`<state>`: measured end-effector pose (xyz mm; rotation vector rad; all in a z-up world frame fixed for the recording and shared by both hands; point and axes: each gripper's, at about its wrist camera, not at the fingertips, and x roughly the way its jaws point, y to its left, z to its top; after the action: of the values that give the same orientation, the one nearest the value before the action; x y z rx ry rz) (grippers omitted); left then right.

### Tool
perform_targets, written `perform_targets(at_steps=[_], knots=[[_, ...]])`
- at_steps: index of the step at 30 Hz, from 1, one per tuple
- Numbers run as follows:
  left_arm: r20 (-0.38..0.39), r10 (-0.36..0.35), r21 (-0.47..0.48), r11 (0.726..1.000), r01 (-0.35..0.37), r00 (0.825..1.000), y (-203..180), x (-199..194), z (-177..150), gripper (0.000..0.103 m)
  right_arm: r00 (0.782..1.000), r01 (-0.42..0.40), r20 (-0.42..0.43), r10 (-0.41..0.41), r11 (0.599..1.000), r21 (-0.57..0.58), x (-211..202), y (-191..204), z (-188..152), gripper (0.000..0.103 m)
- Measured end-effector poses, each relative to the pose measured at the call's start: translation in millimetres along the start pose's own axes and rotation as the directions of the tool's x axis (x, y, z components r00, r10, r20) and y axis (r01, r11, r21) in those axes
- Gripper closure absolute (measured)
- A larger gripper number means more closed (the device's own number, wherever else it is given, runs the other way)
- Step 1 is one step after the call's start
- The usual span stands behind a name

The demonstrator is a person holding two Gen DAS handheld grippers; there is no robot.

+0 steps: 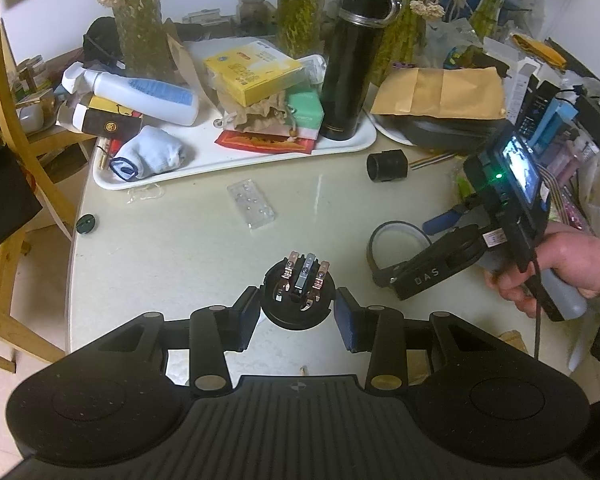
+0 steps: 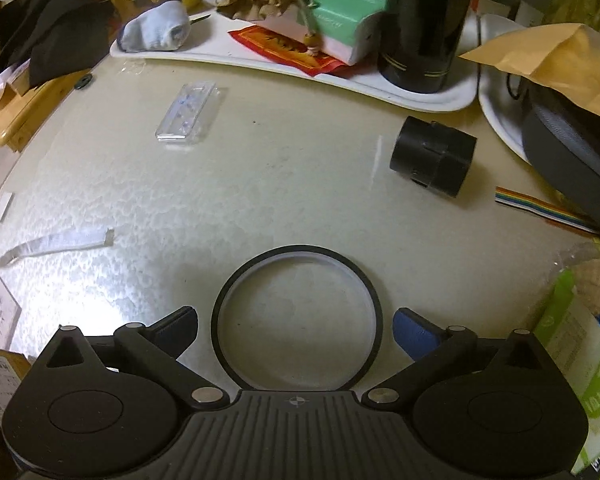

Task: Organize rigid objects
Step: 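Lower the right gripper over the black-rimmed ring and close on it, then carry plug and ring over the box while opening the left gripper to drop the plug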

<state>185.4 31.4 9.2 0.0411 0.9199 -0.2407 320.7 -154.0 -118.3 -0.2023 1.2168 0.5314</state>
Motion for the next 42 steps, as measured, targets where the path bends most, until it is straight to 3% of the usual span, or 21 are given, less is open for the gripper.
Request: perform_targets(at_steps=[6,9,15,26,42], knots=[[0.001,-0.002,0.004,1.0,0.002,1.0,-1,1,0,0.063,0.999,0.042,0.002,-0.042,0.999,-0.034,4,5,0,0.001],[-0.001,-0.002,0.006,1.0,0.002,1.0,-1,1,-1,0.063,0.998,0.051,0.023,-0.05,0.998,-0.048,1,8,0,0.011],[0.002,-0.005,0.008,1.0,0.005,1.0,-2,-1,-3,0.063,0.999,0.041,0.005,-0.041,0.997,-0.067,-2,19,1,0.012],[0.002,-0.01,0.018,1.0,0.009,1.0,-4,-3,-7,0.063,0.997,0.071,0.047,-0.067,0.995,-0.076,-29,35,6,0.012],[-0.009,-0.025,0.029,0.999,0.026,1.0,-13,-17,-21,0.063,0.993,0.053,0.108,-0.05,0.998,-0.027,-112,44,-17,0.012]])
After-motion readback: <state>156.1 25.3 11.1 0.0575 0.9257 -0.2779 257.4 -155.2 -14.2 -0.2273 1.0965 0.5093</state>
